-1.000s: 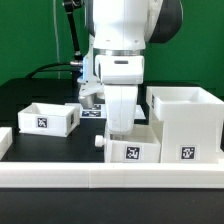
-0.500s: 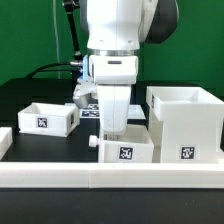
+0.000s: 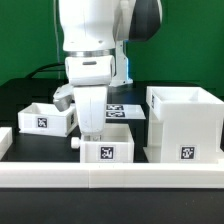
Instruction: Assemble drawer
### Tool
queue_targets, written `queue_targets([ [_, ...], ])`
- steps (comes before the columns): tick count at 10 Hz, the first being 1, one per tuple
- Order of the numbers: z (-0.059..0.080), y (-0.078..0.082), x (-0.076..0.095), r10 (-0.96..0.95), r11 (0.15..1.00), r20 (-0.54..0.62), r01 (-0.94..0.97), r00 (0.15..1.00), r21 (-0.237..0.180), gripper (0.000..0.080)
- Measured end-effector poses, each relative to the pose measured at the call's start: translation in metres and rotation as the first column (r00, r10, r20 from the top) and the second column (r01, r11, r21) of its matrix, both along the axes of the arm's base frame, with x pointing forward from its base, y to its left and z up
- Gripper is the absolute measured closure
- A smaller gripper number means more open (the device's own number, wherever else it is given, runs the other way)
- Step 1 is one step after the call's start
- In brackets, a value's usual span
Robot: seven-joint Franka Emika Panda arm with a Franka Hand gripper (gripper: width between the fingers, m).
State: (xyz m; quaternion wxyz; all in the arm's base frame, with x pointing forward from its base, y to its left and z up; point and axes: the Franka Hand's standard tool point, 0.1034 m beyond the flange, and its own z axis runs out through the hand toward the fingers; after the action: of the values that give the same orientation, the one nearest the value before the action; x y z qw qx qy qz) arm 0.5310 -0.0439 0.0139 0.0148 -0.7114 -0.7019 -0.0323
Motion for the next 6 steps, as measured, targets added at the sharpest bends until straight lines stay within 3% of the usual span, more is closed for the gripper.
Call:
queue_targets([
  [3,-0.003,0.018,0.001,-0.02,1.0,-0.005,0.02,1.0,0.009,0.0757],
  [6,-0.002,0.018,0.003,-0.032,0.999,0.008,0.032,0.999,0.01,0.0757],
])
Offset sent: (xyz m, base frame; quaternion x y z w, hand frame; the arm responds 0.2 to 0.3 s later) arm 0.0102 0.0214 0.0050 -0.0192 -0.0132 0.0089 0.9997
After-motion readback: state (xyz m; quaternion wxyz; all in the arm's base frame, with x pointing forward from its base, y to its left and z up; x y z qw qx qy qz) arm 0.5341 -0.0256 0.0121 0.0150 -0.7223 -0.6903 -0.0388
